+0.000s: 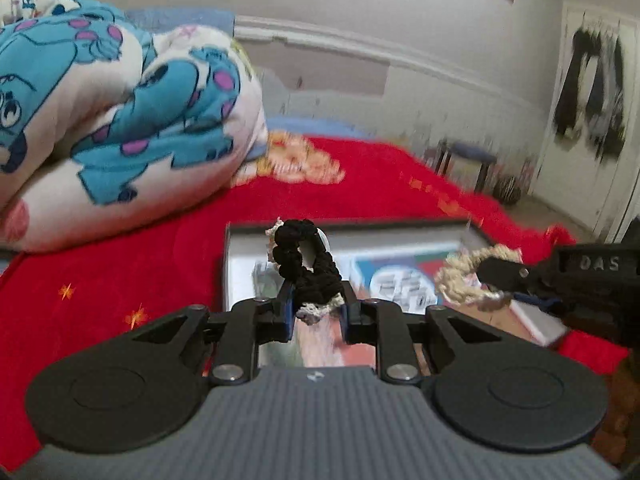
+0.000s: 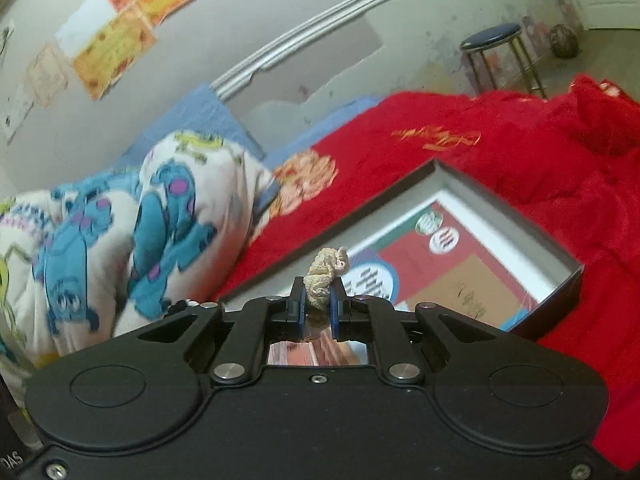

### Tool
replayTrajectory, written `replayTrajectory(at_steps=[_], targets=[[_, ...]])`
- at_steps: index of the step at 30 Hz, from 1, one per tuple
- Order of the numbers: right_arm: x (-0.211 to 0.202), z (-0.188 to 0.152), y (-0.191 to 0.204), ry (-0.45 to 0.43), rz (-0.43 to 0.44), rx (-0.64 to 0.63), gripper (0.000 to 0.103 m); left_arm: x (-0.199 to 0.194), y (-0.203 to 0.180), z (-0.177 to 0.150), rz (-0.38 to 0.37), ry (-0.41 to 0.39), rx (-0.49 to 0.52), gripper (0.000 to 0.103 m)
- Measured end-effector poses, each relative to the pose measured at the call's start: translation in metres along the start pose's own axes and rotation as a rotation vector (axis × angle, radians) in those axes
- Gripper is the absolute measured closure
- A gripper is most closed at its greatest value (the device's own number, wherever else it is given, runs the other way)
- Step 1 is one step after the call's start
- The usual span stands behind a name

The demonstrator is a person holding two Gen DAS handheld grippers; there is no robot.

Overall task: Organize objects
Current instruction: 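Lift both scrunchies from the pile and carry them over the black box, then lower both scrunchies onto the textbook in the box and open both tools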

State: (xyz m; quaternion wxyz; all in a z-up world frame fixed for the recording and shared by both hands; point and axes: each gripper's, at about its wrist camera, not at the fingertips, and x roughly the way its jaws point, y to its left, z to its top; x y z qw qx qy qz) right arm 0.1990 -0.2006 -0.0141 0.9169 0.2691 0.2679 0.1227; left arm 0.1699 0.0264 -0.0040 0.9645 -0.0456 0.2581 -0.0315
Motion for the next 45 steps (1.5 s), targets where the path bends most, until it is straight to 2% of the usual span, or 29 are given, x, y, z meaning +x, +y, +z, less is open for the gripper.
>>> replayTrajectory(at_steps=[4, 6, 12, 18, 35, 45], targets=[[0.01, -0.014, 0.0, 0.044, 0.016, 0.03, 0.092, 0.004, -0.002, -0.009, 0.048, 0.083, 0.013, 0.076], [0.012, -0.021, 0.007, 0.053, 0.005, 0.001, 0.092, 0.007, 0.0, -0.01, 0.069, 0.115, 0.004, 0.076], [0.011, -0.033, 0.025, 0.063, 0.005, -0.047, 0.092, 0.008, 0.01, -0.008, 0.082, 0.144, -0.033, 0.076], [0.008, -0.029, 0.03, 0.065, 0.015, -0.071, 0.092, 0.011, 0.009, -0.01, 0.073, 0.182, -0.022, 0.075], [0.018, -0.03, 0.026, 0.153, 0.064, -0.078, 0.091, 0.011, -0.002, -0.015, 0.043, 0.213, 0.009, 0.073], [0.02, -0.04, 0.033, 0.158, 0.03, -0.125, 0.091, 0.009, -0.007, -0.017, 0.026, 0.217, 0.033, 0.07]])
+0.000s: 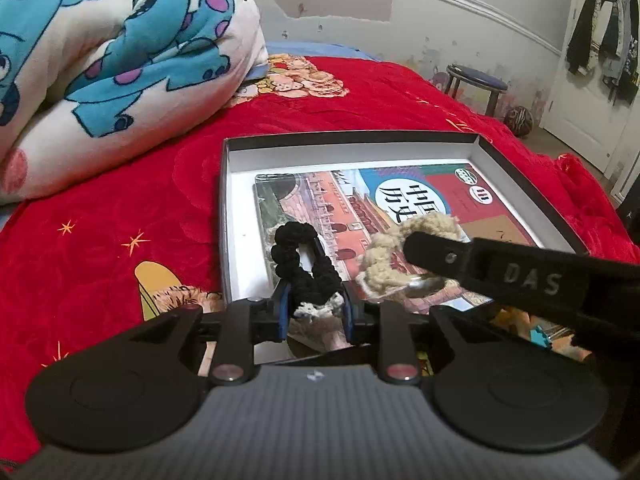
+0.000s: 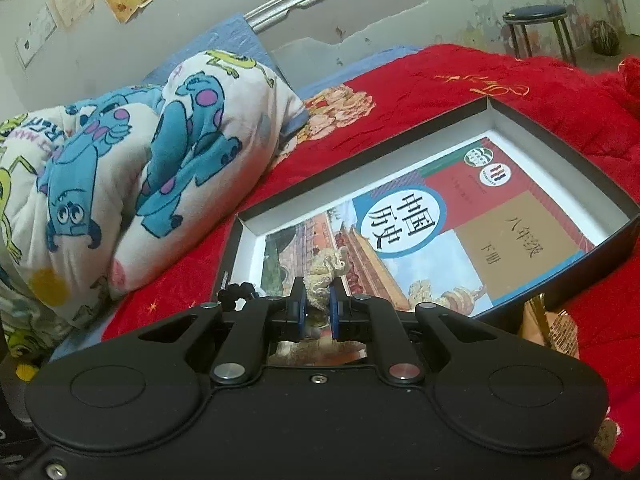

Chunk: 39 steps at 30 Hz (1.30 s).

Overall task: Organize objects
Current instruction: 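Lower both scrunchies onto the textbook in the box and open both tools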

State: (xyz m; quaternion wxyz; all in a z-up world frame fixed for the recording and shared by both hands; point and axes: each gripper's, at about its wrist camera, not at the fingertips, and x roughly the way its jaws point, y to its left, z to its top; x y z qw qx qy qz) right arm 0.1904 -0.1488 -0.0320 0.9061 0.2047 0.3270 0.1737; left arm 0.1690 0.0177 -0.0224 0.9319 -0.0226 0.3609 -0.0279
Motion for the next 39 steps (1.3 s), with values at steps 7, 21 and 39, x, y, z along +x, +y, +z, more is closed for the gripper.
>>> replayTrajectory(at_steps=[7, 21, 39], targets=[[0.001, -0.003, 0.004, 0.009, 0.007, -0.009, 0.091, 0.001, -0.002, -0.001, 0.001, -0.002, 0.004, 0.07], [0.006, -0.007, 0.006, 0.04, -0.021, -0.019, 0.091, 0.005, 0.0, -0.003, 0.001, 0.035, -0.004, 0.07], [0.015, -0.009, -0.006, 0.095, 0.014, 0.066, 0.091, 0.007, -0.001, -0.005, 0.019, 0.035, 0.003, 0.059]])
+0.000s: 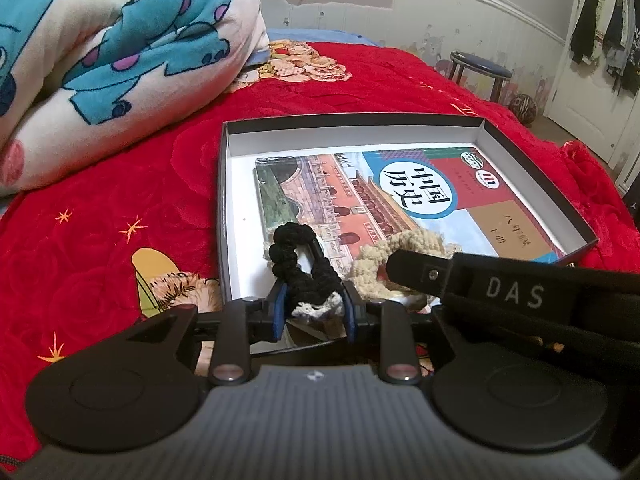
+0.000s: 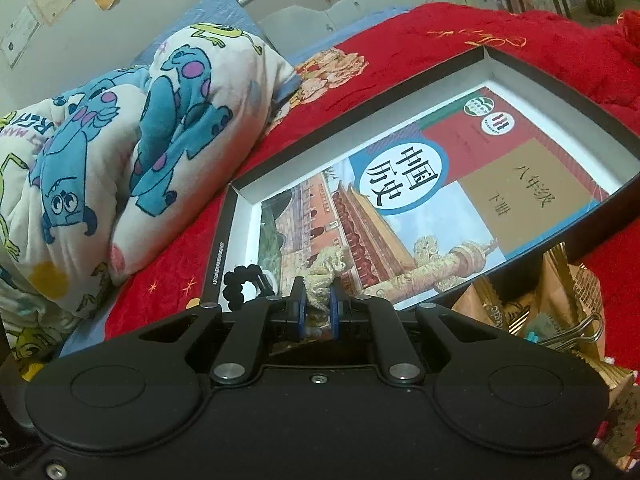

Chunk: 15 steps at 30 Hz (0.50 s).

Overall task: Organize objects
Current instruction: 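Lower both scrunchies onto the textbook in the box and open both tools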

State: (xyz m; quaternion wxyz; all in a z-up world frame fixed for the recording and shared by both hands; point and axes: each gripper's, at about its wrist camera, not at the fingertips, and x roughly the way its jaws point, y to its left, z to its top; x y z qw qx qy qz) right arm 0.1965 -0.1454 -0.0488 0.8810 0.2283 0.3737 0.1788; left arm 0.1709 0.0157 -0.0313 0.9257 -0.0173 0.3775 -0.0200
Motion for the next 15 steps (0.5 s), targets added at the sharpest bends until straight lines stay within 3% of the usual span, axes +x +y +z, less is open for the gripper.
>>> replayTrajectory(at_steps=[9, 15], targets=[[0.002, 0.0, -0.002, 0.016, 0.024, 0.017, 0.091, 0.001, -0.002, 0.0, 0.021, -0.009, 0.027, 0.056], [-0.001, -0.002, -0.006, 0.002, 0.043, 0.036, 0.089, -0.002, -0.011, -0.001, 0.08, -0.036, 0.094, 0.041]])
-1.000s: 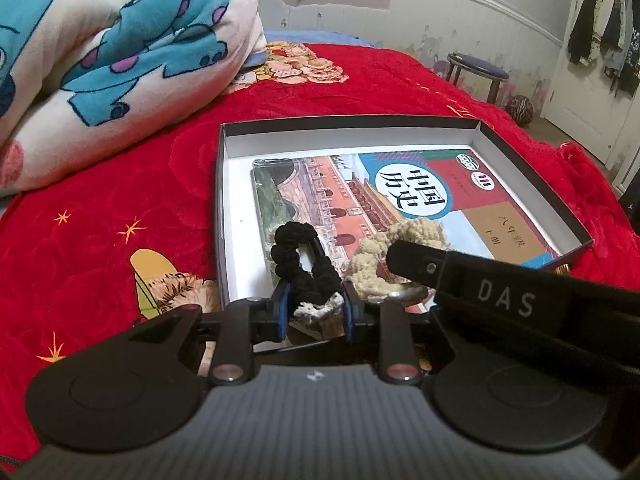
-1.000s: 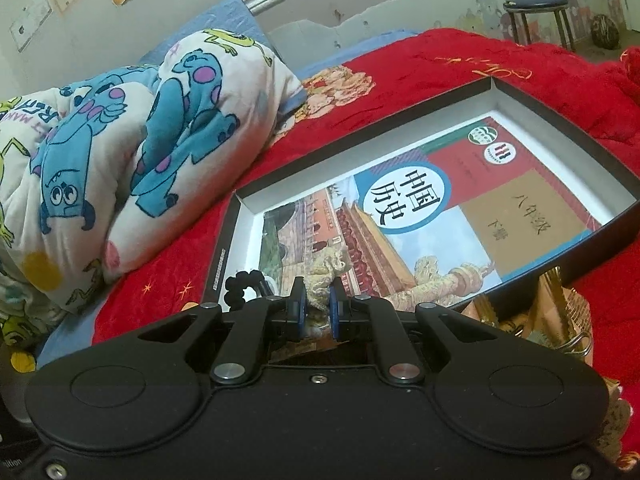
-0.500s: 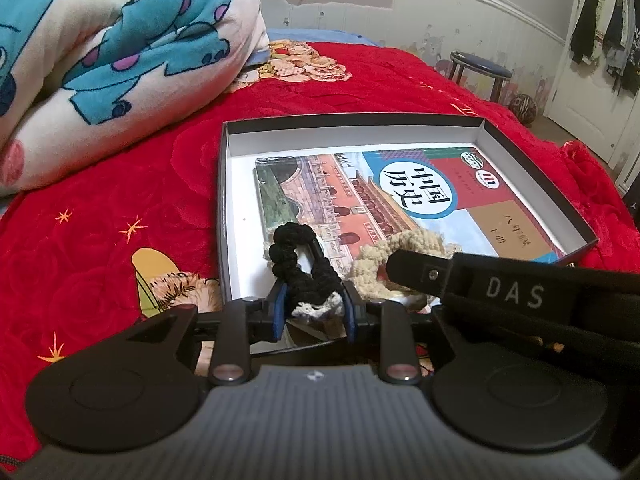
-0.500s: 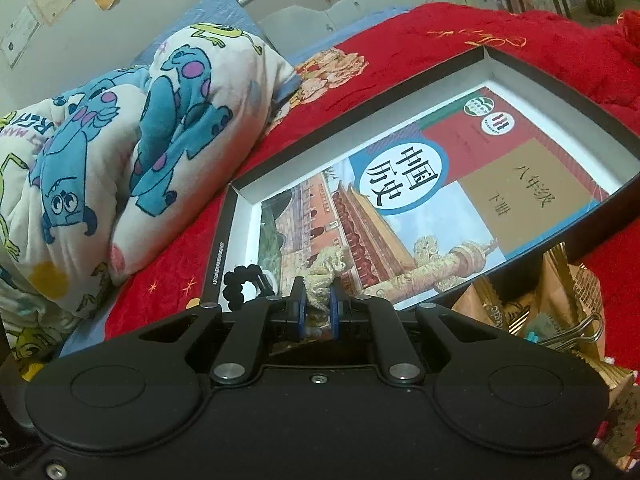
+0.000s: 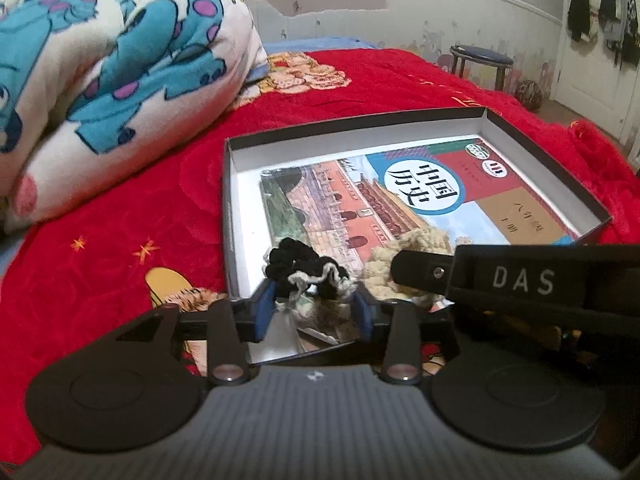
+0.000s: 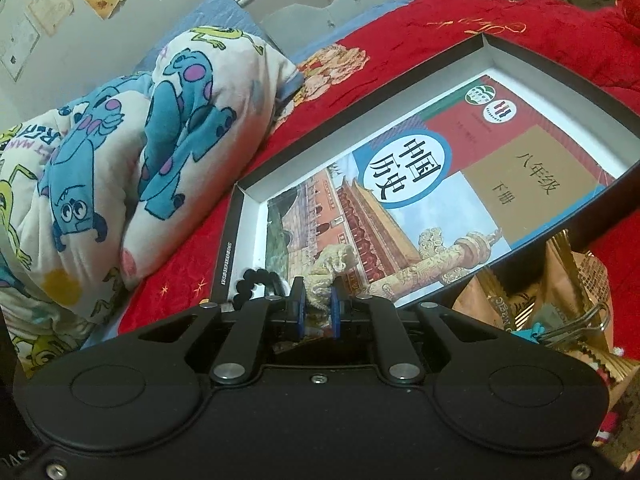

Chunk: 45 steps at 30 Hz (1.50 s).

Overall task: Organize objects
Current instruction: 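Lower both scrunchies onto the textbook in the box and open both tools, then withdraw both open tools from the box back toward the pile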

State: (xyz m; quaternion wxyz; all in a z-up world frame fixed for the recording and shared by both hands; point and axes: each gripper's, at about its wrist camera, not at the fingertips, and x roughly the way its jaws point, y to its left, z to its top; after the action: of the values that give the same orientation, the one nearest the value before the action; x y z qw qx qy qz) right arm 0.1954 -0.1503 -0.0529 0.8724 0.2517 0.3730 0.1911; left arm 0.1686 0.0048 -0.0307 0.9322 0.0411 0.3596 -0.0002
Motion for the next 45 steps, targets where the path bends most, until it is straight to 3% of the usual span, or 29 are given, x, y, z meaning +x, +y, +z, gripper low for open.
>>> replayTrajectory(at_steps=[11, 16, 23, 27, 31, 35, 38, 45], targets=[[-0.007, -0.004, 0.0, -0.03, 0.017, 0.004, 0.084, -0.006, -0.008, -0.001, 0.025, -0.041, 0.07, 0.021], [-0.01, -0.004, -0.001, -0.038, 0.043, 0.012, 0.077, -0.013, -0.015, -0.003, 0.118, -0.093, 0.145, 0.0], [-0.014, -0.006, 0.004, -0.059, 0.058, 0.0, 0.061, -0.016, -0.014, -0.002, 0.12, -0.108, 0.161, 0.0], [-0.021, -0.005, 0.007, -0.085, 0.079, 0.019, 0.043, -0.019, -0.009, 0.0, 0.134, -0.111, 0.148, 0.0], [-0.029, -0.003, 0.012, -0.112, 0.085, 0.033, 0.036, -0.022, -0.002, 0.001, 0.128, -0.11, 0.132, 0.0], [-0.042, -0.01, 0.018, -0.158, 0.104, 0.035, 0.02, -0.03, 0.006, 0.004, 0.112, -0.12, 0.09, 0.0], [-0.051, -0.015, 0.025, -0.185, 0.116, 0.057, 0.019, -0.035, 0.008, 0.007, 0.075, -0.117, 0.067, 0.0], [-0.079, -0.012, 0.046, -0.202, 0.051, 0.044, 0.015, -0.05, 0.008, 0.008, -0.029, -0.116, -0.006, 0.0]])
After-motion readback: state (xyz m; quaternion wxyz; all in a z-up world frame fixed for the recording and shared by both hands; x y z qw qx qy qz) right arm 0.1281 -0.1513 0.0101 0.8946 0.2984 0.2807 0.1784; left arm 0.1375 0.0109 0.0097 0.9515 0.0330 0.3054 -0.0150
